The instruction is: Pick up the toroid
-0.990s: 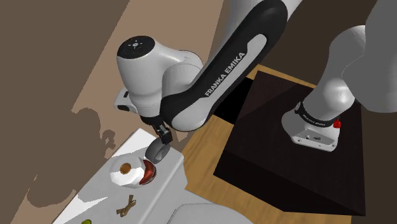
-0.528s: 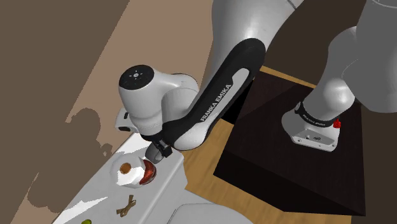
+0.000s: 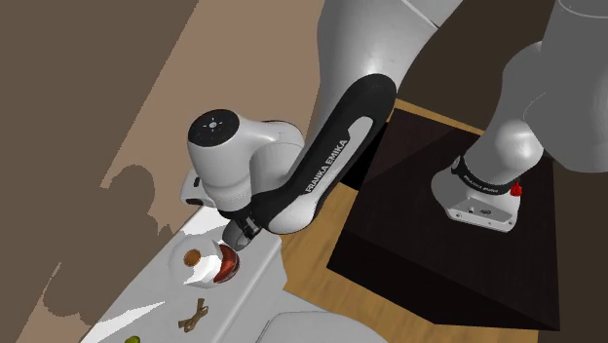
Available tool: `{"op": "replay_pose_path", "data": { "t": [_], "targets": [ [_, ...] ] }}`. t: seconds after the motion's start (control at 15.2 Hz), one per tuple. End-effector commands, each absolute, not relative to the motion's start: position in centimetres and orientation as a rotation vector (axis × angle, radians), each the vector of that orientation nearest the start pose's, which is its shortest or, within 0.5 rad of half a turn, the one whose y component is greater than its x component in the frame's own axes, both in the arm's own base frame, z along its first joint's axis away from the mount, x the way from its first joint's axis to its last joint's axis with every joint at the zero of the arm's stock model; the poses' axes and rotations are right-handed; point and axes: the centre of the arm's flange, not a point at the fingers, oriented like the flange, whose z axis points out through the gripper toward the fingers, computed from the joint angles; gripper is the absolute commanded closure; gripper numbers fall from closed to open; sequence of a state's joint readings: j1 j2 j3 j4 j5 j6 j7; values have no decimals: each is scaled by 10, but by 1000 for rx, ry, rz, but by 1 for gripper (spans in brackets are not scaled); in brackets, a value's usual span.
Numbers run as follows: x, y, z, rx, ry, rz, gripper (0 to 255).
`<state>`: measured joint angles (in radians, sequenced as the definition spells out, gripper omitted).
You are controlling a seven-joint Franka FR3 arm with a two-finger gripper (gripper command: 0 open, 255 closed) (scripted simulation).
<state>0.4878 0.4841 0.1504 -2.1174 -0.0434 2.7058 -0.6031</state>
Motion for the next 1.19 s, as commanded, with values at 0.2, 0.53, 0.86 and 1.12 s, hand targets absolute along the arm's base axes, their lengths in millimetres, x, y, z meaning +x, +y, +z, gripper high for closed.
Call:
{"op": "replay_pose_path", "data": {
  "t": [0.2, 0.53, 0.86, 1.12],
  "targets": [
    [471, 351, 193, -2495, -1817, -169, 255],
    [471, 351, 203, -2495, -1817, -169, 255],
    [471, 351, 230, -2495, -1817, -169, 255],
    [471, 351, 251, -2495, -1817, -169, 255]
  ]
}}
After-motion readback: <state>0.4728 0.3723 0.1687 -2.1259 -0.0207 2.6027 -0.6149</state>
